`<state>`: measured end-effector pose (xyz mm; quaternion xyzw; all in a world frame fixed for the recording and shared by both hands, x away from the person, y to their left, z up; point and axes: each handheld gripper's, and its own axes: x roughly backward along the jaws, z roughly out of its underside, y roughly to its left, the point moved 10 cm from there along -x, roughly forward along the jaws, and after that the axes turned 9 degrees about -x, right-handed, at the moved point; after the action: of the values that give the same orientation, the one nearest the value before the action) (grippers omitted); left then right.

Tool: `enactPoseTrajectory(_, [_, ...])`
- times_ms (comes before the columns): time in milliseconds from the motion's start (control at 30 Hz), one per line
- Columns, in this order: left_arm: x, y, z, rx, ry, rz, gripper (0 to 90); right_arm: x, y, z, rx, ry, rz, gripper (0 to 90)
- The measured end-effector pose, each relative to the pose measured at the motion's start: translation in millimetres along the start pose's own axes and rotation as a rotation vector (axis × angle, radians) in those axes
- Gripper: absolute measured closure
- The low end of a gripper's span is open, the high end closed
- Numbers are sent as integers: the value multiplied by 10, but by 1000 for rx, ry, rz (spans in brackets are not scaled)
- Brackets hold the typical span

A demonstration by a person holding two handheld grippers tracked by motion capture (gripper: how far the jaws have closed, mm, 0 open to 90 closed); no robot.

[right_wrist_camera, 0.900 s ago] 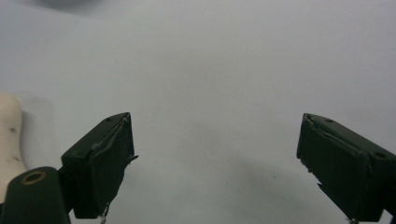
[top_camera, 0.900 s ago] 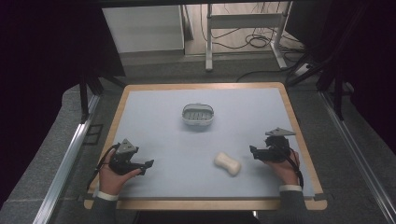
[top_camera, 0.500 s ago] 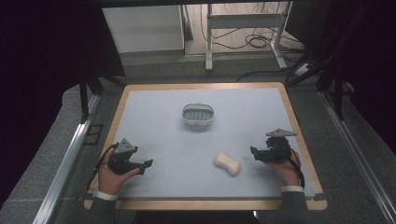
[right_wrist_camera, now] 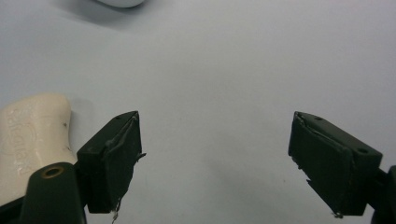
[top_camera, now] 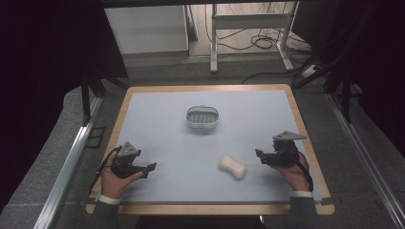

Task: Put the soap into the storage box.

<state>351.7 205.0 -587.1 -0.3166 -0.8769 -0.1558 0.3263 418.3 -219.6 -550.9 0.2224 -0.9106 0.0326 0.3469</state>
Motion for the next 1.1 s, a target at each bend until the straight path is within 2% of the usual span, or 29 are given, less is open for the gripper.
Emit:
enactPoseTrajectory(367, [6, 3, -5, 3, -4, 2, 154, 44, 92, -25, 23, 6, -18, 168])
enactPoseTrajectory(900, [2, 0, 0, -7, 3, 7, 151, 113, 320, -85, 97, 19, -48, 171])
enactPoseTrajectory(1100, [28, -13, -20, -9, -3, 6, 151, 76, 420, -72, 124, 63, -78, 176])
